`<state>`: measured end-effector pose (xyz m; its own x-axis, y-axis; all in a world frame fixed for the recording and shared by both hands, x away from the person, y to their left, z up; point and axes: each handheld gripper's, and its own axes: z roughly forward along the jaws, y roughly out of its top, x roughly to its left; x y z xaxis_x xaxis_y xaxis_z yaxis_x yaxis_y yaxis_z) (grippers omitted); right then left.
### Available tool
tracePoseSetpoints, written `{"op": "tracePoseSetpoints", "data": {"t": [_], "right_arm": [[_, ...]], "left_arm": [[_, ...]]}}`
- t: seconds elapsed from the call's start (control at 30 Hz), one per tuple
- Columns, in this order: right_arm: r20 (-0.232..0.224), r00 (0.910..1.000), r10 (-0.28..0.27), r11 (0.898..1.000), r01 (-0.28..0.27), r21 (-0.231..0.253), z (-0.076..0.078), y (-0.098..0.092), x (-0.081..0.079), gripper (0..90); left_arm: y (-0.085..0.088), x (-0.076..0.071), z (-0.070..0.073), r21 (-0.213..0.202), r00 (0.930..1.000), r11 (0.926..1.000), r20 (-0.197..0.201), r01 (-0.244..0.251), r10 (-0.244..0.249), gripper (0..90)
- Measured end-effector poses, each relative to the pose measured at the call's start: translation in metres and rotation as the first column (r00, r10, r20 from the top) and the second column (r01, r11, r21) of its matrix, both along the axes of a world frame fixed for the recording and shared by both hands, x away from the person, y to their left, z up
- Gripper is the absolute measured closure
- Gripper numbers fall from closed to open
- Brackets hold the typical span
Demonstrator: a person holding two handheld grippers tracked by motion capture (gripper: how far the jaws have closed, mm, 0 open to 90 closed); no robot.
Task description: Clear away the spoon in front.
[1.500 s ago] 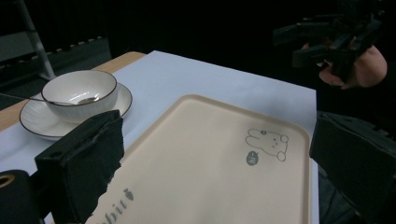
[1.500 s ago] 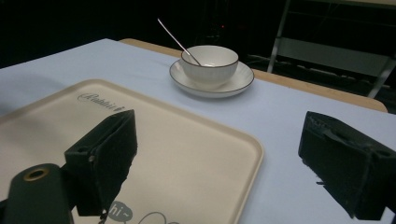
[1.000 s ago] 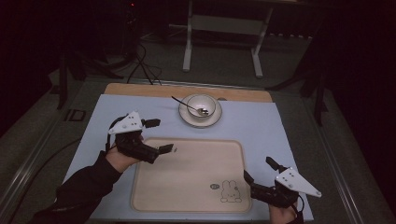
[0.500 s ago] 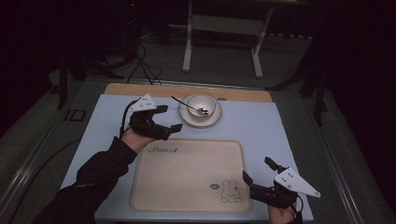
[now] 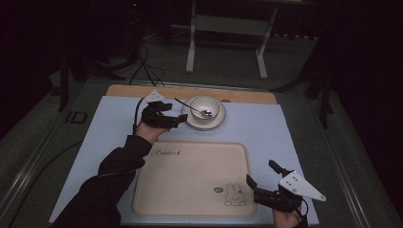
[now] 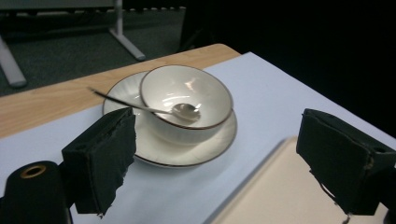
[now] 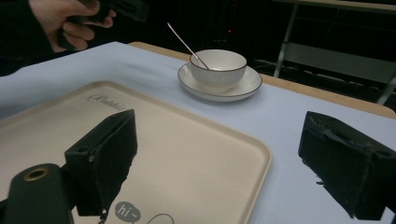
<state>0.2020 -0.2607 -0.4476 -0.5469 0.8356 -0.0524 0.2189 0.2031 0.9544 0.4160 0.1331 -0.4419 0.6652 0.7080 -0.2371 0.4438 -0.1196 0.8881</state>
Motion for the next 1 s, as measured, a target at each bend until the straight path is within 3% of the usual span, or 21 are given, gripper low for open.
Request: {"op": "tracePoseSetpoints", "data": {"t": [0.13, 0.27, 0.43, 0.7, 0.77, 0.8, 0.9, 0.97, 1.0], "right_arm": [[0.0, 1.0, 0.002, 1.0, -0.002, -0.002, 0.0, 0.0, 0.0, 11.6], [-0.005, 1.0, 0.0, 1.0, 0.0, -0.001, -0.001, 0.0, 0.001, 11.6], [-0.007, 1.0, 0.001, 1.0, -0.001, -0.002, -0.001, 0.0, 0.001, 11.6], [-0.011, 0.9999, 0.001, 1.0, -0.001, -0.006, -0.001, 0.0, 0.001, 11.6], [-0.011, 0.9999, 0.001, 1.0, -0.001, -0.005, -0.001, 0.0, 0.001, 11.6], [-0.013, 0.9999, 0.002, 1.0, -0.002, -0.005, -0.001, 0.0, 0.001, 11.6], [-0.013, 0.9999, 0.002, 1.0, -0.002, -0.004, -0.001, 0.0, 0.001, 11.6], [-0.014, 0.9999, 0.002, 1.0, -0.003, -0.003, -0.001, 0.0, 0.001, 11.6], [-0.018, 0.9998, 0.002, 1.0, -0.002, -0.003, -0.002, 0.0, 0.001, 11.6]], "left_arm": [[0.002, 0.011, -0.008, -0.001, 0.9992, 0.9996, -0.025, -0.03, 0.03, 14.5], [0.004, 0.021, -0.015, -0.042, 0.9964, 0.9972, -0.062, -0.061, 0.059, 15.5], [0.006, 0.032, -0.023, -0.1, 0.9876, 0.9877, -0.113, -0.12, 0.109, 18.3], [0.008, 0.044, -0.032, -0.209, 0.9675, 0.9568, -0.195, -0.202, 0.161, 25.6], [0.007, 0.046, -0.034, -0.217, 0.9627, 0.951, -0.205, -0.221, 0.177, 27.7], [0.007, 0.049, -0.038, -0.237, 0.9575, 0.9417, -0.218, -0.239, 0.188, 30.0], [0.006, 0.05, -0.041, -0.241, 0.9516, 0.9352, -0.23, -0.259, 0.204, 33.1], [0.006, 0.053, -0.044, -0.247, 0.9406, 0.9238, -0.248, -0.293, 0.232, 35.6], [0.005, 0.053, -0.046, -0.259, 0.9387, 0.9185, -0.253, -0.299, 0.234, 36.6]]}}
